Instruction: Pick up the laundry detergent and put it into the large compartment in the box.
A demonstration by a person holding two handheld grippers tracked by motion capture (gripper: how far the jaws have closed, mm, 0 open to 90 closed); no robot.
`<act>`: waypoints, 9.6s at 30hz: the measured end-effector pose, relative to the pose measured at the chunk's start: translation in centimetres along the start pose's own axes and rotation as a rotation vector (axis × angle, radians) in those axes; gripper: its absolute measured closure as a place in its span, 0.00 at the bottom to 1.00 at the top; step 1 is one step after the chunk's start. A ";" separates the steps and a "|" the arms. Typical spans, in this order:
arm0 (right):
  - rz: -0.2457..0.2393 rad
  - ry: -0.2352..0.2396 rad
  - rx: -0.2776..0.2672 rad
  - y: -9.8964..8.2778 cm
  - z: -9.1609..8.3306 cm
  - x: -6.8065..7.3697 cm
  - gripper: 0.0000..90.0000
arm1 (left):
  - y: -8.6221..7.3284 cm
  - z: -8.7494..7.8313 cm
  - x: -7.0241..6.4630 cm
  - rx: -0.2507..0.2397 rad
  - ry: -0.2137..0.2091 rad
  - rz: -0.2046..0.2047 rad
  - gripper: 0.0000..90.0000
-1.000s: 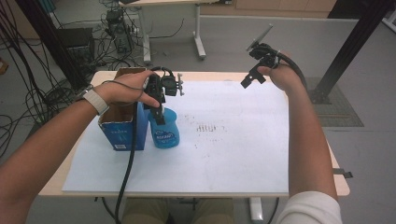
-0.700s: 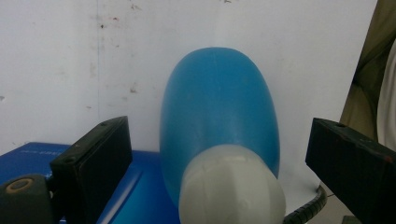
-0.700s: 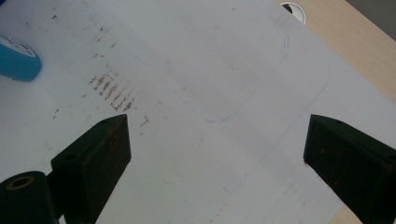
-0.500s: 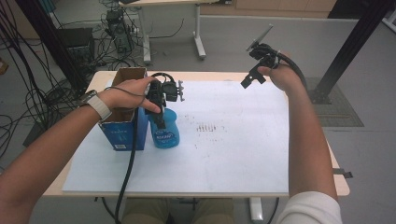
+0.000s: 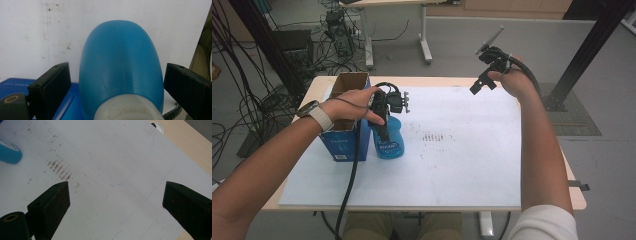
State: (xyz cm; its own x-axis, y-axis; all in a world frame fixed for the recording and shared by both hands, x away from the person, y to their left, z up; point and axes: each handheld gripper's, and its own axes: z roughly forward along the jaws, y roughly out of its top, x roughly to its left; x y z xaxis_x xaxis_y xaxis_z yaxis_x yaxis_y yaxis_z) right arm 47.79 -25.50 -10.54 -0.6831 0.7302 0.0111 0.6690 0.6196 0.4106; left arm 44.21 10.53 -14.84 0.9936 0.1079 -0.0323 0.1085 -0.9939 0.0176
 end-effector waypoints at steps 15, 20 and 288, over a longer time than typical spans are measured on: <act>-0.002 -0.001 -0.001 0.0 0.0 0.1 0.08 | 0.0 0.4 -0.2 -0.001 0.012 0.002 0.11; -0.001 -0.001 -0.003 0.0 -0.1 0.1 0.08 | 0.1 0.4 -0.3 0.003 0.016 0.002 0.15; 0.026 -0.027 -0.110 -4.5 -4.3 0.9 0.09 | -3.4 -24.5 -4.5 -0.067 0.098 -0.788 0.43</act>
State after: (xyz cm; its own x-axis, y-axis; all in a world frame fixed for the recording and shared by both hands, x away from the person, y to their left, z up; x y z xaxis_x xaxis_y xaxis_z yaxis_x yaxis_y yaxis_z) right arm 42.86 -28.85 -8.46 -0.6567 0.7541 -0.0012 0.6490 0.5660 0.5084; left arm 40.13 13.97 9.71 0.6216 0.7828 0.0274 0.7787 -0.6214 0.0866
